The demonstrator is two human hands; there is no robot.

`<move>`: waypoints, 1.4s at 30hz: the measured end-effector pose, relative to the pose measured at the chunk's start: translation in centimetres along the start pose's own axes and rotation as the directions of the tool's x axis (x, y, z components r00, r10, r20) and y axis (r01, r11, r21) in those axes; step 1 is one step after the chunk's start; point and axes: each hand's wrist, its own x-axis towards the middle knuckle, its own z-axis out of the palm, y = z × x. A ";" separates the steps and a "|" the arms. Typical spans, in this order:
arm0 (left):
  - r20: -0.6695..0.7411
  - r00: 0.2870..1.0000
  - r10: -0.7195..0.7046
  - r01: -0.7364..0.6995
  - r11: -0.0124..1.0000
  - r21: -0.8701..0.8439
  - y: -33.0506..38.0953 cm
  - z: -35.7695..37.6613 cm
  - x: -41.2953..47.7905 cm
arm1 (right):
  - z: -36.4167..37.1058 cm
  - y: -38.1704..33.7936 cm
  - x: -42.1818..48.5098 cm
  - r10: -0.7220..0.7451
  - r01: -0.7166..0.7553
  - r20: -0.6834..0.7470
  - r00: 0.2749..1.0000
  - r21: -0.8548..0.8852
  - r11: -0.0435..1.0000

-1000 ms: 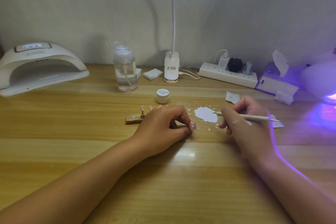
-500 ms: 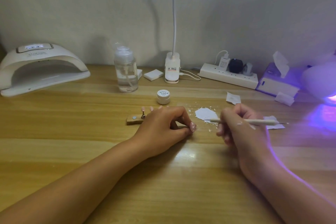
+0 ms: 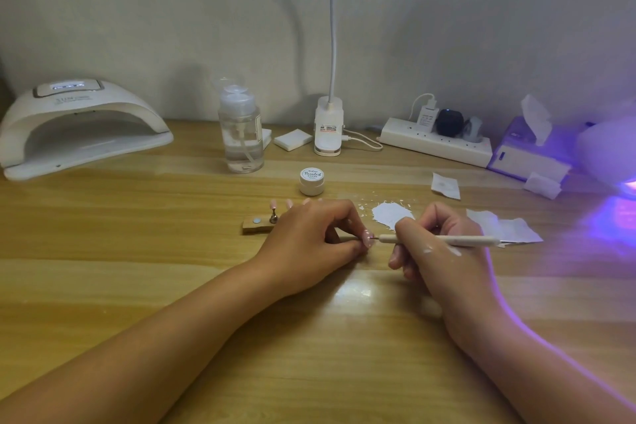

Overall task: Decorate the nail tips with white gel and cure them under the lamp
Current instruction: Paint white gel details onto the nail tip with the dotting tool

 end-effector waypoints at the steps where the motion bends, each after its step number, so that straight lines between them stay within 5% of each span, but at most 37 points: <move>1: 0.002 1.000 0.001 -0.001 1.000 0.003 0.0 0.0 0.0 | 0.0 0.0 0.0 0.000 0.000 -0.002 1.000 0.000 1.000; 42: 0.013 1.000 0.003 -0.002 0.999 -0.051 0.2 0.0 0.0 | 0.1 0.1 -0.1 0.009 -0.013 -0.043 0.999 -0.098 0.995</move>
